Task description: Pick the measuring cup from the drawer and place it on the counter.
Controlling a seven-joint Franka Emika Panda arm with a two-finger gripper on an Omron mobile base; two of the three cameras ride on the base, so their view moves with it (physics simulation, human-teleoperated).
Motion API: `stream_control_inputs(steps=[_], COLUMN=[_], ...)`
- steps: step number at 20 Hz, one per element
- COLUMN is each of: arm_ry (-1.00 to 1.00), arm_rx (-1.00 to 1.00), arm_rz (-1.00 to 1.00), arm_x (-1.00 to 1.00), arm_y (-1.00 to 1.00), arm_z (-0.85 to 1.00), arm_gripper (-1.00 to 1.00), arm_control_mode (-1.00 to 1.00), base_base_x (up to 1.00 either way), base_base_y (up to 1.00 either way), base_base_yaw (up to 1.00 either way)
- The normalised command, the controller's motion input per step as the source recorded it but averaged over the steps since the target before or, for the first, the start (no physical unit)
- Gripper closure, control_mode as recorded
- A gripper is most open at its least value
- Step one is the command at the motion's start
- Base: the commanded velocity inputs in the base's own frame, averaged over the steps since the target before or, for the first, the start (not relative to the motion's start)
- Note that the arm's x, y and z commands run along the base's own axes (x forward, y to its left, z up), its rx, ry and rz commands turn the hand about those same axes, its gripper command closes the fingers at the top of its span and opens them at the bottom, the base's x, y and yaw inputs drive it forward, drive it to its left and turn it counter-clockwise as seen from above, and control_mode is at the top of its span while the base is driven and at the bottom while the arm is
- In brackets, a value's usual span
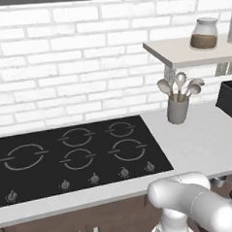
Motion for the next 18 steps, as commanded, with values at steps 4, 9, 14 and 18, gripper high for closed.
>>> stream_control_inputs(steps=[4,9,14,18], arm_ry=[0.06,0.01,0.03,0.00], arm_rx=[0.00,-0.02,-0.01,0.00], arm_rz=[0.00,0.00,-0.03,-0.08], arm_x=[0.00,-0.18,-0.81,-1.00], arm_y=[0.00,0.00,-0.17,-0.42], arm_z=[-0.20,-0.09,-0.21,-0.22], arm_gripper=[-1.00,-1.00,-1.00,-1.00], arm_control_mode=[-1.00,-1.00,-1.00,-1.00], base_base_x=[0.00,0.00,0.00,0.00], base_base_y=[0.00,0.00,0.00,0.00], base_base_yaw=[0.00,0.00,0.00,0.00])
